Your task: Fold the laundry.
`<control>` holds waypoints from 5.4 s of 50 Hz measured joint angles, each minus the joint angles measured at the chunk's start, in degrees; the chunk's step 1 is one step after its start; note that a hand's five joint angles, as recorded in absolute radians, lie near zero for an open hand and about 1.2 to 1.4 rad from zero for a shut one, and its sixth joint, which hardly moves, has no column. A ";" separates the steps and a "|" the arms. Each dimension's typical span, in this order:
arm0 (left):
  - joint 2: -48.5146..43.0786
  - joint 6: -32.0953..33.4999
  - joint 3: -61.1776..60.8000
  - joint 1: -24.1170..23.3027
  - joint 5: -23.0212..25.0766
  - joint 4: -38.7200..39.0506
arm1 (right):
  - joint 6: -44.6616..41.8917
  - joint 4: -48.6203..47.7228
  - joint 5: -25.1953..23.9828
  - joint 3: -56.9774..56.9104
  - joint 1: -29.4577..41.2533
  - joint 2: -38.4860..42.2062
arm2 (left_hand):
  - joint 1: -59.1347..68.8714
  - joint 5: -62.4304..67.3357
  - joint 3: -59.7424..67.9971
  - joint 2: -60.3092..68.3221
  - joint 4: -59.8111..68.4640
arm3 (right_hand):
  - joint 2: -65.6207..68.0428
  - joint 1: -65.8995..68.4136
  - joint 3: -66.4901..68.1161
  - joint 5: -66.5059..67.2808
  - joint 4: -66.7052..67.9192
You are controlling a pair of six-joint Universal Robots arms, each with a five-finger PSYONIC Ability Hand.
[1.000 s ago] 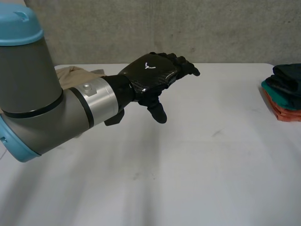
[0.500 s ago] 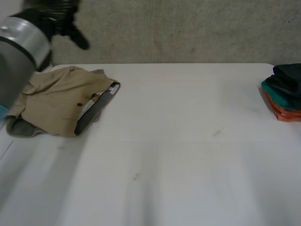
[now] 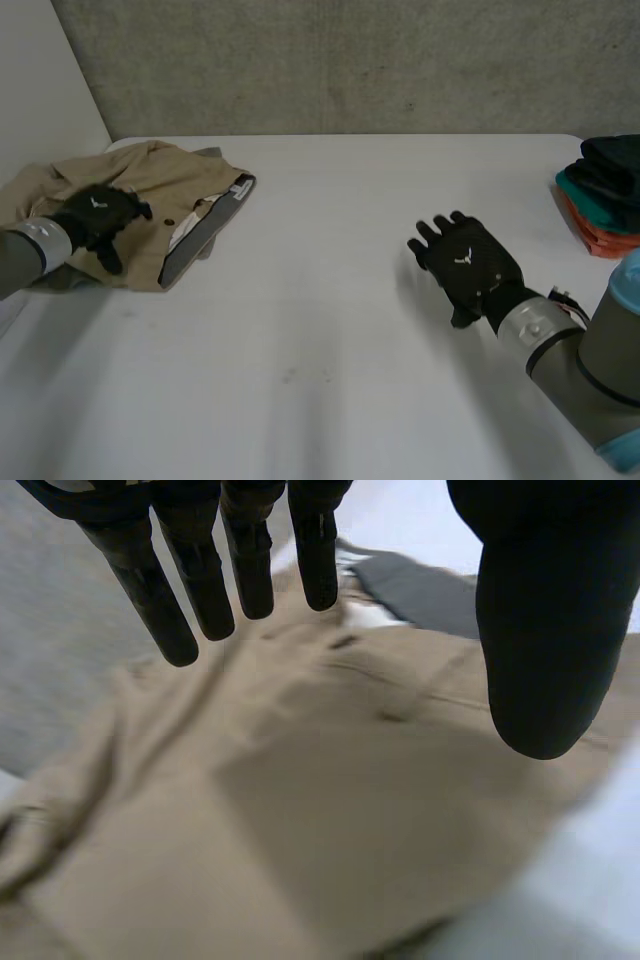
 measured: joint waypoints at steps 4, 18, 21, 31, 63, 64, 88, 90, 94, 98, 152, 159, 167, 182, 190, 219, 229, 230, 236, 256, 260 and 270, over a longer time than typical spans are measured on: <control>0.26 -0.07 -1.77 -0.27 0.90 -1.86 | 0.37 -0.09 0.05 1.11 -1.11 -0.09 | 2.85 2.67 2.66 2.74 2.71 | 0.00 0.00 0.00 0.00 0.00; -0.82 -0.31 -3.30 -2.33 0.19 2.20 | 0.81 -0.42 -0.28 1.38 -3.23 -0.20 | 11.75 10.67 10.88 11.20 11.05 | 0.00 0.00 0.00 0.00 0.00; -1.07 -0.32 -3.28 -2.48 0.10 2.81 | 0.80 -0.40 -0.26 1.37 -3.22 -0.15 | 15.29 13.78 14.09 14.62 14.26 | 0.00 0.00 0.00 0.00 0.00; -2.32 -0.17 -3.22 -3.42 -0.23 6.70 | 0.78 -0.22 -0.07 1.36 -3.17 -0.02 | 44.85 45.05 46.57 46.98 47.01 | 0.00 0.00 0.00 0.00 0.00; -0.16 -0.04 -7.33 -2.73 -4.90 9.29 | 0.78 -0.01 -0.21 1.54 -3.22 -0.02 | 1.79 -0.11 1.05 0.92 0.60 | 0.00 0.00 0.00 0.00 0.00; -0.41 -0.04 -7.20 -2.70 -4.93 9.74 | 0.78 -0.01 -0.21 1.54 -3.22 -0.02 | 1.79 -0.11 1.05 0.92 0.60 | 0.00 0.00 0.00 0.01 0.00; -6.79 1.05 0.42 -3.06 -7.41 17.40 | 0.71 -0.31 -0.21 1.46 -3.35 0.16 | 29.73 28.93 32.43 32.68 32.62 | 0.00 0.00 0.00 0.00 0.00; -7.25 0.86 1.29 -3.15 -7.37 17.44 | 0.71 -0.31 -0.21 1.45 -3.35 0.18 | 33.42 36.62 40.06 40.54 40.64 | 0.00 0.00 0.00 0.00 0.00; -8.10 0.54 2.46 -3.30 -7.37 17.57 | 0.70 -0.28 -0.21 1.45 -3.34 0.17 | 36.42 41.46 45.15 46.04 46.88 | 0.00 0.00 0.00 0.00 0.00; -8.46 0.25 2.98 -3.51 -7.62 17.60 | 0.69 -0.26 -0.20 1.45 -3.34 0.17 | 37.24 41.46 45.40 46.18 46.94 | 0.00 0.00 0.00 0.00 0.00; 13.62 -24.78 -7.68 -54.47 -35.00 22.41 | 8.72 12.34 1.95 -5.94 -14.42 -7.40 | -10.24 -9.06 -9.05 -9.46 -9.53 | 0.00 0.00 0.00 0.00 0.00; 21.86 -25.52 -18.06 -52.21 -43.31 12.79 | 0.40 24.12 -5.59 -6.15 -14.49 -11.47 | -0.92 -1.85 -1.87 -1.69 -1.63 | 0.00 0.00 0.00 0.00 0.00; 24.68 -33.08 -28.23 -51.71 -43.33 1.45 | -9.24 32.10 -8.54 -4.63 -14.12 -10.23 | 2.95 3.26 3.24 3.29 3.42 | 0.02 0.03 0.00 0.00 0.01; 20.62 -44.10 -32.65 -51.76 -37.98 4.93 | -8.14 18.25 -7.66 -3.22 -10.96 1.26 | 2.77 2.90 3.10 3.15 3.17 | 52.13 43.96 51.72 47.90 50.59; 18.35 -43.37 -32.58 -52.46 -38.16 6.72 | -4.92 14.96 -7.52 -3.17 -10.80 1.86 | 6.97 6.48 6.53 6.48 6.71 | 54.94 44.64 55.14 50.91 54.11; 15.62 -35.17 -32.46 -52.62 -42.04 10.58 | -4.50 15.72 -6.35 -3.43 -11.17 0.92 | 43.91 44.49 46.09 47.04 47.02 | 54.94 44.64 55.14 50.91 54.12; 23.76 -31.13 -30.92 -52.12 -42.05 7.80 | -5.21 24.60 -4.15 -6.67 -11.31 -7.04 | 43.91 44.49 46.33 47.18 47.16 | 54.94 44.64 55.14 50.91 54.13; 24.85 -30.76 -30.68 -51.99 -42.04 7.48 | -5.24 25.76 -4.07 -7.12 -11.36 -7.73 | 43.91 44.49 46.34 47.18 47.16 | 54.94 44.64 55.14 50.91 54.13; 38.61 -25.63 -28.01 -49.79 -41.38 1.51 | -6.39 47.55 -3.96 -15.90 -13.00 -17.98 | 43.91 44.49 46.34 47.19 47.17 | 54.94 44.64 55.14 51.72 54.13; 12.46 -21.20 -9.31 -39.55 -38.71 8.18 | -9.54 51.23 4.33 -31.07 -5.26 7.19 | 43.91 44.49 46.53 47.31 47.25 | 54.94 46.29 55.14 51.80 54.14; 8.47 -16.90 -0.04 -38.48 -38.69 13.41 | -4.68 42.87 6.65 -37.42 -3.76 9.87 | 43.91 44.49 46.64 47.36 47.39 | 55.08 46.29 55.14 51.80 54.15; 8.70 -8.82 16.46 -36.66 -37.58 36.39 | 10.34 6.99 9.51 -47.83 -2.52 7.49 | 43.91 44.49 46.66 47.38 47.40 | 55.09 46.29 55.14 51.80 54.17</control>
